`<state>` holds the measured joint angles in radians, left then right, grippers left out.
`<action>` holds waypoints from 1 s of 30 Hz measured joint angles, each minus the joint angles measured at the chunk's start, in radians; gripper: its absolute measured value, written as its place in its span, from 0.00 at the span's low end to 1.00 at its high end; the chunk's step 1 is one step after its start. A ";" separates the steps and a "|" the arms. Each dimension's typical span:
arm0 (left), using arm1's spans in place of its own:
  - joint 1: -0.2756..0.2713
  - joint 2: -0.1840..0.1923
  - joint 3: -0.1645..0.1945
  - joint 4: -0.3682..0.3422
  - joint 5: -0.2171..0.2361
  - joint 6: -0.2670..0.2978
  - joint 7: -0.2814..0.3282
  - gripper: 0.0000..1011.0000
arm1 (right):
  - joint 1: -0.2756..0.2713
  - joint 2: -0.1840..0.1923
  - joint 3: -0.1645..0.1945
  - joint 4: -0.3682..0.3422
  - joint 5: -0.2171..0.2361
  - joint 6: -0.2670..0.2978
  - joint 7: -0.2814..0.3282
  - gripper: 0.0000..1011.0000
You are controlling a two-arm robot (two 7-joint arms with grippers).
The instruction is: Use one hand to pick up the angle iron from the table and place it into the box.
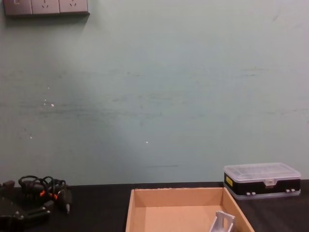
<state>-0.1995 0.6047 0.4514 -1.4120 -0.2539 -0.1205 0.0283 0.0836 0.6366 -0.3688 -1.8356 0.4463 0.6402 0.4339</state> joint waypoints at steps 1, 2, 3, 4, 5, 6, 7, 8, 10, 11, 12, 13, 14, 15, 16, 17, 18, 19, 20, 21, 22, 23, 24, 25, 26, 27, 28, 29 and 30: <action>0.000 0.000 0.000 0.000 0.000 0.000 0.000 0.99 | 0.003 0.000 -0.007 0.002 0.000 -0.001 -0.003 0.99; 0.000 0.000 0.000 0.000 0.000 0.000 0.000 0.99 | 0.006 0.000 -0.014 0.005 0.000 -0.002 -0.007 0.99; 0.000 0.000 0.000 0.000 0.000 0.000 0.000 0.99 | 0.006 0.000 -0.014 0.005 0.000 -0.002 -0.007 0.99; 0.000 0.000 0.000 0.000 0.000 0.000 0.000 0.99 | 0.010 -0.001 -0.021 0.008 0.000 -0.004 -0.010 0.99; 0.000 0.000 0.000 0.000 0.000 0.000 0.000 0.99 | 0.012 -0.001 -0.025 0.010 -0.001 -0.005 -0.012 0.99; 0.000 0.000 0.000 0.000 0.000 0.000 0.000 0.99 | 0.014 -0.001 -0.028 0.012 -0.002 -0.005 -0.014 0.99; 0.000 0.000 0.000 0.000 0.000 0.000 0.000 0.99 | 0.016 -0.001 -0.031 0.014 -0.002 -0.006 -0.016 0.99; 0.000 0.000 0.000 0.000 0.000 0.000 0.000 0.99 | 0.020 -0.001 -0.038 0.020 -0.005 -0.008 -0.020 0.99; 0.000 0.000 0.000 0.000 0.000 0.000 0.000 0.99 | 0.023 0.000 -0.043 0.026 -0.006 -0.008 -0.024 0.99; 0.000 0.000 0.000 0.000 0.000 0.000 0.000 0.99 | 0.025 0.000 -0.046 0.029 -0.006 -0.008 -0.026 0.99; 0.000 0.000 0.000 0.000 0.000 0.000 0.000 0.99 | 0.027 0.000 -0.050 0.034 -0.006 -0.009 -0.030 0.99; 0.000 0.000 0.000 0.000 0.000 0.000 0.000 0.99 | 0.029 0.000 -0.052 0.037 -0.006 -0.009 -0.032 0.99; 0.000 0.000 0.000 0.000 0.000 0.000 0.000 0.99 | 0.030 -0.001 -0.053 0.039 -0.007 -0.009 -0.033 0.99; 0.000 0.000 0.000 0.000 0.000 0.000 0.000 0.99 | 0.032 -0.001 -0.056 0.042 -0.007 -0.009 -0.036 0.99; 0.000 0.000 0.000 0.000 0.000 0.000 0.000 0.99 | 0.034 -0.001 -0.059 0.046 -0.007 -0.009 -0.038 0.99; 0.000 0.000 0.000 0.000 0.000 0.000 0.000 0.99 | 0.035 -0.001 -0.060 0.047 -0.007 -0.009 -0.038 0.99; 0.000 0.000 0.000 0.000 0.000 0.000 0.000 0.99 | 0.036 -0.001 -0.061 0.048 -0.007 -0.009 -0.039 0.99; 0.000 0.000 0.000 0.000 0.000 0.000 0.000 0.99 | 0.038 -0.001 -0.063 0.049 -0.007 -0.010 -0.040 0.99; 0.000 0.000 0.000 0.000 0.000 0.000 0.000 0.99 | 0.039 -0.001 -0.064 0.049 -0.007 -0.010 -0.040 0.99; 0.000 0.000 0.000 0.000 0.000 0.000 0.000 0.99 | 0.040 -0.001 -0.065 0.051 -0.007 -0.010 -0.041 0.99; 0.000 0.000 0.000 0.000 0.000 0.000 0.000 0.99 | 0.041 -0.002 -0.066 0.052 -0.007 -0.010 -0.041 0.99; 0.000 0.000 0.000 0.000 0.000 0.000 0.000 0.99 | 0.043 -0.002 -0.068 0.053 -0.007 -0.010 -0.042 0.99; 0.000 0.000 0.000 0.000 0.000 0.000 0.000 0.99 | 0.045 -0.002 -0.069 0.054 -0.006 -0.010 -0.042 0.99; 0.000 0.000 0.000 0.000 0.000 0.000 0.000 0.99 | 0.045 -0.002 -0.069 0.054 -0.006 -0.010 -0.042 0.99; 0.000 0.000 0.000 0.000 0.000 0.000 0.000 0.99 | 0.046 -0.001 -0.070 0.055 -0.006 -0.010 -0.044 0.99; 0.000 0.000 0.000 0.000 0.000 0.000 0.000 0.99 | 0.046 -0.001 -0.071 0.055 -0.006 -0.010 -0.044 0.99; 0.000 0.000 0.000 0.000 0.000 0.000 0.000 0.99 | 0.047 -0.001 -0.071 0.055 -0.006 -0.010 -0.045 0.99; 0.000 0.000 0.000 0.000 0.000 0.000 0.000 0.99 | 0.047 -0.001 -0.072 0.056 -0.006 -0.010 -0.045 0.99; 0.000 0.000 0.000 0.000 0.000 0.000 0.000 0.99 | 0.047 -0.001 -0.072 0.056 -0.006 -0.010 -0.046 0.99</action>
<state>-0.1995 0.6047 0.4514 -1.4120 -0.2539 -0.1206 0.0283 0.1310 0.6358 -0.4411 -1.7801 0.4403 0.6301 0.3880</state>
